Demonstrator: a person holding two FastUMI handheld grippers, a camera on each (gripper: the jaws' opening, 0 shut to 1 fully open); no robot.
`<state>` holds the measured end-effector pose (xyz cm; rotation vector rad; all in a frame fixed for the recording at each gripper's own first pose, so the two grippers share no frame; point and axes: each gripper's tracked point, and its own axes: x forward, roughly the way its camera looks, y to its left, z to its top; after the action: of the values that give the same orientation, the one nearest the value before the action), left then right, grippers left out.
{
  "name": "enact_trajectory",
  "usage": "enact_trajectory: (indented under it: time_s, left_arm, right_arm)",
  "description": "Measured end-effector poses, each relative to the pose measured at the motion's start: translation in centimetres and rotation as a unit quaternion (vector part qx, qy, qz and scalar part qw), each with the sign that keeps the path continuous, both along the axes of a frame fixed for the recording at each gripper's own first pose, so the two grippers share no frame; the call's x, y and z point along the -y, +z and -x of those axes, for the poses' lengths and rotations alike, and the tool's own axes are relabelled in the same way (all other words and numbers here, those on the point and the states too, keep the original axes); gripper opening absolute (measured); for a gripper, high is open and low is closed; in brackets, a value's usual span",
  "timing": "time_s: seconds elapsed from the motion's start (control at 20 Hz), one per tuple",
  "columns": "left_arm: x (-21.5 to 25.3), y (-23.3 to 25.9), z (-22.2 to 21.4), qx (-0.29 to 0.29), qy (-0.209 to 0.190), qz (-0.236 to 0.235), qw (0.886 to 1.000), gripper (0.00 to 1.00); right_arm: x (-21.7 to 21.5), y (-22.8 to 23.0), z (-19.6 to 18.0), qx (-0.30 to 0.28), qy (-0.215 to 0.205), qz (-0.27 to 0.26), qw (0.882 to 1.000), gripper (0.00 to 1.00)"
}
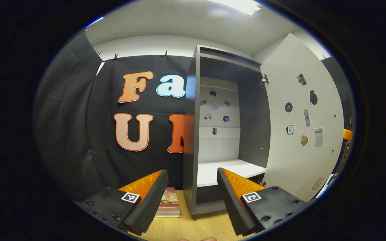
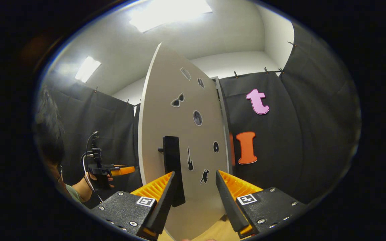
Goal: Open the cabinet door with the right hand, grasp the bottle in the cabinet with the left hand and place it on the coaster, then close the cabinet door with the right hand.
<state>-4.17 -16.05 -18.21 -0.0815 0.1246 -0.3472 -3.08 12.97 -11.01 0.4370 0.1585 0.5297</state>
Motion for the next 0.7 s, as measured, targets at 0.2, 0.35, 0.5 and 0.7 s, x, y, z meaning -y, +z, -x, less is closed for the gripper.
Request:
enact_trajectory:
  time_s: [0.2,0.35,0.5,0.7]
  left_arm:
    - [0.0,1.6,0.1,0.013,0.008,-0.018,1.0,0.97]
    - [-0.8,2.9,0.3,0.022,0.019,-0.02,0.999,0.98]
    - [-1.0,3.6,0.7,0.034,0.014,-0.025,0.999,0.98]
    - [-2.5,3.6,1.1,0.041,0.026,-0.029,0.998,0.97]
  right_arm:
    - [-2.1,0.3,-0.8,0.013,0.024,-0.001,1.0,0.74]
    - [-3.9,0.2,-0.8,0.019,0.046,-0.006,0.999,0.74]
    - [-5.4,0.4,-1.4,0.039,0.069,-0.004,0.997,0.74]
    - [-7.0,0.3,-2.4,0.039,0.092,-0.006,0.995,0.74]
